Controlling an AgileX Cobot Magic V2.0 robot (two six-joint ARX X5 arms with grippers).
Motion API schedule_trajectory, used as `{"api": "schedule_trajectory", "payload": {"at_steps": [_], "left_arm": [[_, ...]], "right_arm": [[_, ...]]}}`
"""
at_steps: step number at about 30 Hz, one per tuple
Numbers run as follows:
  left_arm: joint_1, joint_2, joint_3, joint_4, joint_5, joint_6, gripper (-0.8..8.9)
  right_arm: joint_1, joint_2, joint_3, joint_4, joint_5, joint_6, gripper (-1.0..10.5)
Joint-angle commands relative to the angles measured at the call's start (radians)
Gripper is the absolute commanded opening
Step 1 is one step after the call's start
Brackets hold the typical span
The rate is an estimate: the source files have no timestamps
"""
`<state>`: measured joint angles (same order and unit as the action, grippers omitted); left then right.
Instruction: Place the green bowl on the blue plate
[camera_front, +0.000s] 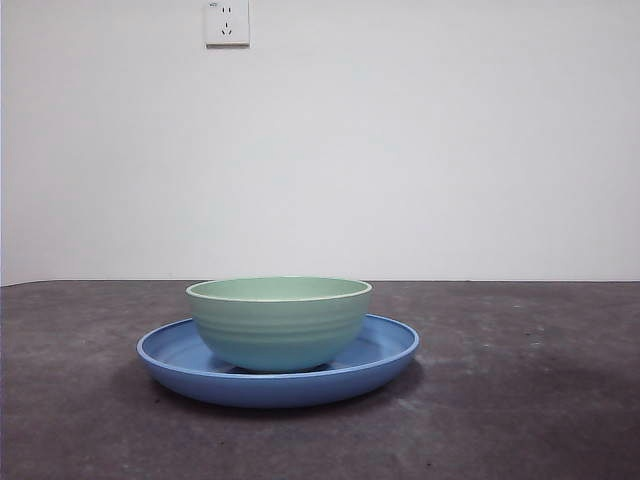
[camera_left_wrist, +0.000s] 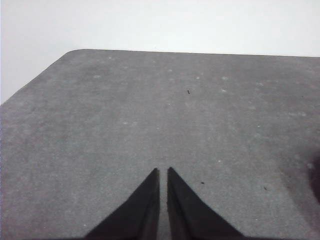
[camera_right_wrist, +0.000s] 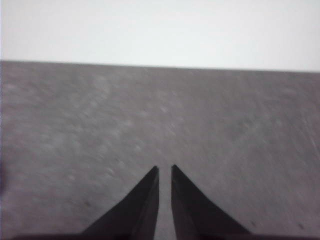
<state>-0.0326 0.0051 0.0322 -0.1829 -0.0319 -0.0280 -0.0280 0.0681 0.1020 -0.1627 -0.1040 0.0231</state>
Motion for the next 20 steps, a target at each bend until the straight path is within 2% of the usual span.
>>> {"api": "schedule_trajectory", "payload": {"at_steps": [1,4,20], "left_arm": [[0.002,-0.002,-0.020,-0.005,-0.006,-0.007,0.24],[0.002,-0.002,-0.020,-0.005,-0.006,-0.007,0.24],[0.002,-0.002,-0.020,-0.005,-0.006,-0.007,0.24]], "right_arm": [[-0.003,-0.025,-0.031,0.026,0.059,-0.008,0.4],[-0.003,-0.045,-0.051,0.028,0.086,-0.008,0.4],[-0.003,-0.057,-0.092,-0.018,0.086,-0.035,0.4]]}}
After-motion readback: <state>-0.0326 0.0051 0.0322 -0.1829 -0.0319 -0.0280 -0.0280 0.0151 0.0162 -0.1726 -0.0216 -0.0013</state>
